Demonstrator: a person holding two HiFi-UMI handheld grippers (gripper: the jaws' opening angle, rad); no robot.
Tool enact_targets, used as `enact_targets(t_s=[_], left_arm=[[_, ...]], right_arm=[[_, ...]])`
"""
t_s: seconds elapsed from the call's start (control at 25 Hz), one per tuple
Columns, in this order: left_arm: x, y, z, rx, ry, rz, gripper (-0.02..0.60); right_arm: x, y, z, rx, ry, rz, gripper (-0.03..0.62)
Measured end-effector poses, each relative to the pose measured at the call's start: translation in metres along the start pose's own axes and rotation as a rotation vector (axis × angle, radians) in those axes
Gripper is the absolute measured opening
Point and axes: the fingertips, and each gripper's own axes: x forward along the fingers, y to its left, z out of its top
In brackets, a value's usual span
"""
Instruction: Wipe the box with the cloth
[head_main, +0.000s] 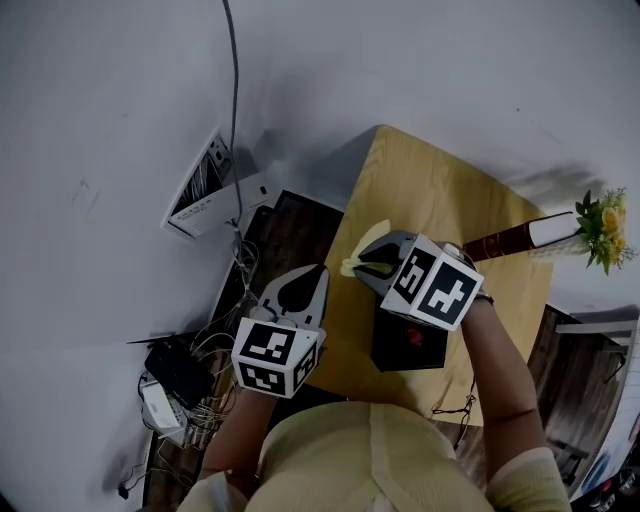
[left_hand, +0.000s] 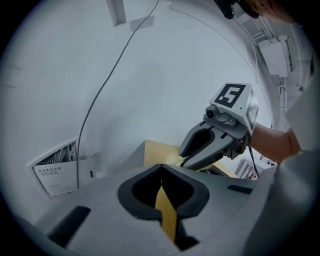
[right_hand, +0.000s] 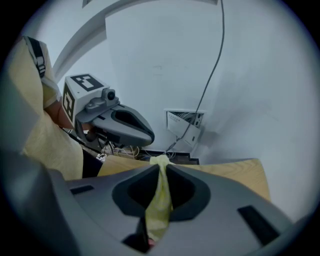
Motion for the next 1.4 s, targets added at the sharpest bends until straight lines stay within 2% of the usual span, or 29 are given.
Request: enact_targets(t_s=[0.24,0.48,0.64,0.88,1.16,1.4], left_arm=[[0.000,0.009,-0.005,-0.016,0.006,-0.009,0.017],[0.002,0.021,-0.008,-0.030,0.014,-0.024,0.017],[0.005,0.027,-0.007,-0.035,0.015,-0.039,0.017],[0.008,0.029,-0.009,-0.032,0.027,-0.071,0.017],[0.013,0.029,-0.014,-0.037,0.039,-0.103,0.017],[0.012,0.027,-0.018,-0.026,0.052,-0.123,0.017]], right_arm=[[0.016,-0.001,-0.005,-0.123,0.152,0.012,0.055],[0.036,0.004,-0.019,-0.135,0.293,0.033,0.055],[0.045,0.011,-0.031,-0.181,0.390,0.073,0.055],[0.048,0.019,-0.036,-0.201,0.446,0.104,0.055],[0.051,0.031,-0.046,-0.218,0.521,0.093,0.055],[0.052,0.049,-0.050,-0.215,0.537,0.104,0.055]])
